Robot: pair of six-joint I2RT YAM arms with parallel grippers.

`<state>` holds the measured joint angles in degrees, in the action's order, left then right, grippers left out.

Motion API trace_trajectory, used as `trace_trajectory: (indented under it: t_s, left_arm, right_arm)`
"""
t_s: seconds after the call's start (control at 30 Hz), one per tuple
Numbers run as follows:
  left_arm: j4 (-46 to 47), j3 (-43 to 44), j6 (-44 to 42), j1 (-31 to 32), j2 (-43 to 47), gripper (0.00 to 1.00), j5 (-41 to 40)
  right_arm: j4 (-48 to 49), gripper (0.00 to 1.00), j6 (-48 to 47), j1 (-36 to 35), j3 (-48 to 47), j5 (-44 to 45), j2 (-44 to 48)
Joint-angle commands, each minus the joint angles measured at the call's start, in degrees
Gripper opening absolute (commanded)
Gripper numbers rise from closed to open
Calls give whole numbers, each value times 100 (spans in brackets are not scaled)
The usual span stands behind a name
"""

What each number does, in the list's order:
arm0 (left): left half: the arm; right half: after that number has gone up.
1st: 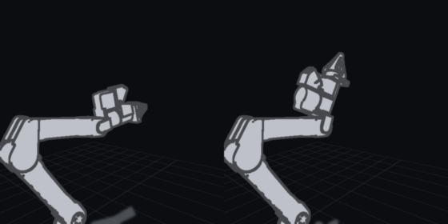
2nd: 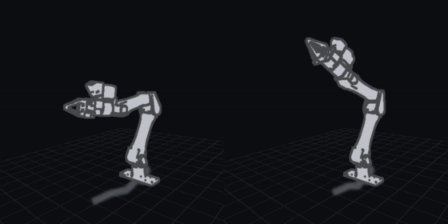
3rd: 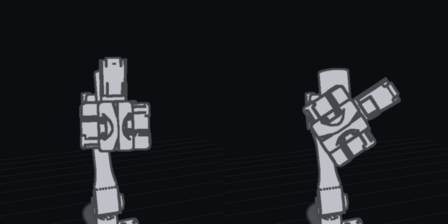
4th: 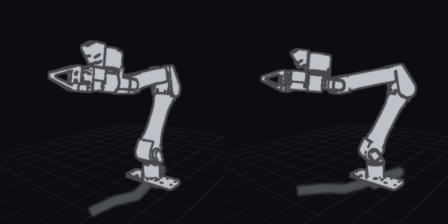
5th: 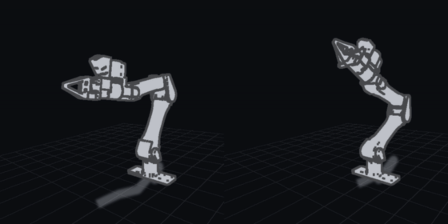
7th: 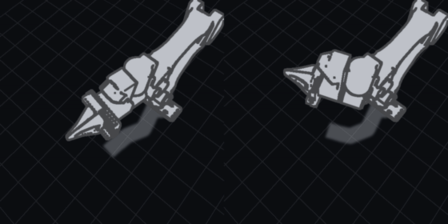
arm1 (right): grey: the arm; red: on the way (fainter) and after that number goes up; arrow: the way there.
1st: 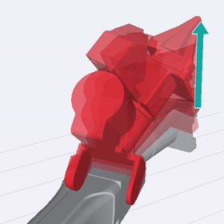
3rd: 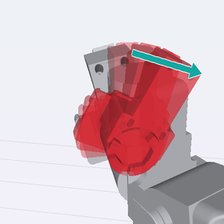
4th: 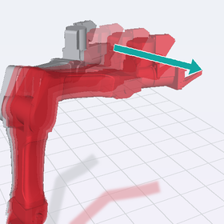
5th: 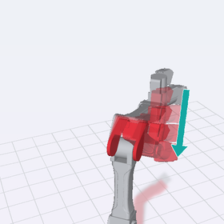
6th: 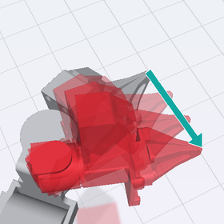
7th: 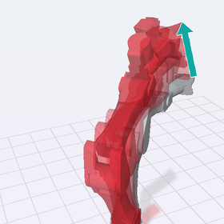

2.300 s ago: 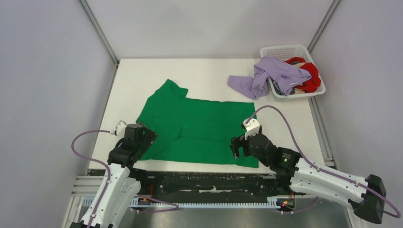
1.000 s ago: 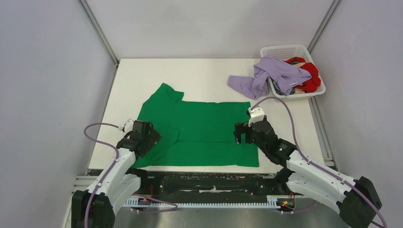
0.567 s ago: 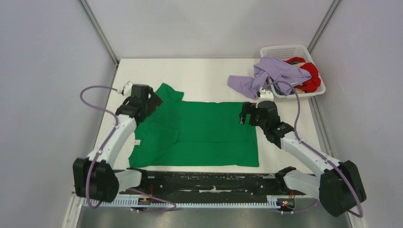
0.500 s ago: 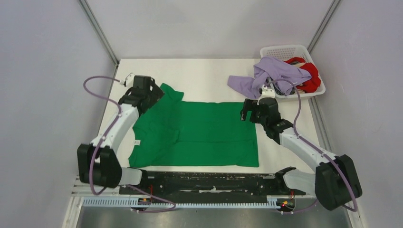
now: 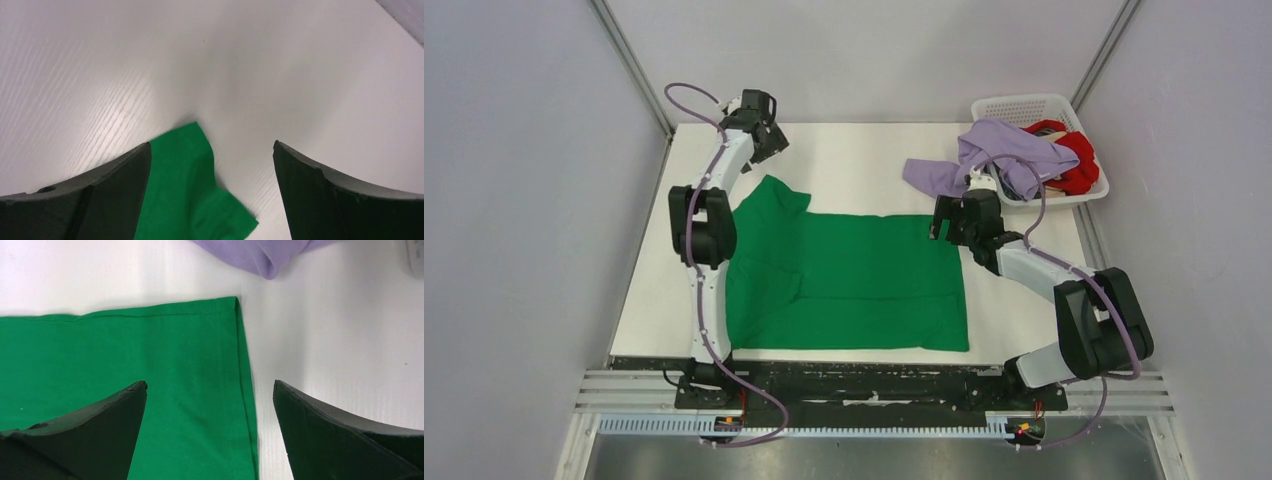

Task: Fold and stack the t-shirts
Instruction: Grab the side of the flattened tshirt furthest away from the robot with both arms

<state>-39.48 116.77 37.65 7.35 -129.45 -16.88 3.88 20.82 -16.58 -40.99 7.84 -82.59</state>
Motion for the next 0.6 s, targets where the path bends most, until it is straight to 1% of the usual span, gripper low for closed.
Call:
trace_trajectory:
  t_s: [0.0, 0.1, 0.17, 0.3, 0.37, 0.43, 0.57]
  left_arm:
    - [-644, 1238, -569, -24, -729, 93, -152]
    - [-639, 1507, -646, -14, -1094, 88, -250]
    - [-654, 1540, -633, -15, -1232, 83, -372]
    - [-656, 1580, -617, -15, -1442, 79, -610]
    - [-708, 1661, -633, -7, -1566, 76, -565]
    - [-736, 1672, -655, 18, -1625, 74, -578]
    - [-768, 1768, -814, 114, -1738, 73, -921]
  right_arm:
    - [324, 99, -263, 32, -319, 250, -282]
    - [411, 99, -373, 32, -361, 481, -451]
    - [420, 99, -380, 39, -375, 610, -543]
    - [519, 99, -371, 33, -366, 515, -638]
    - [522, 99, -389, 36, -349, 484, -644]
    - [530, 99, -398, 32, -315, 515, -614]
    - [553, 99, -414, 38, -265, 519, -578]
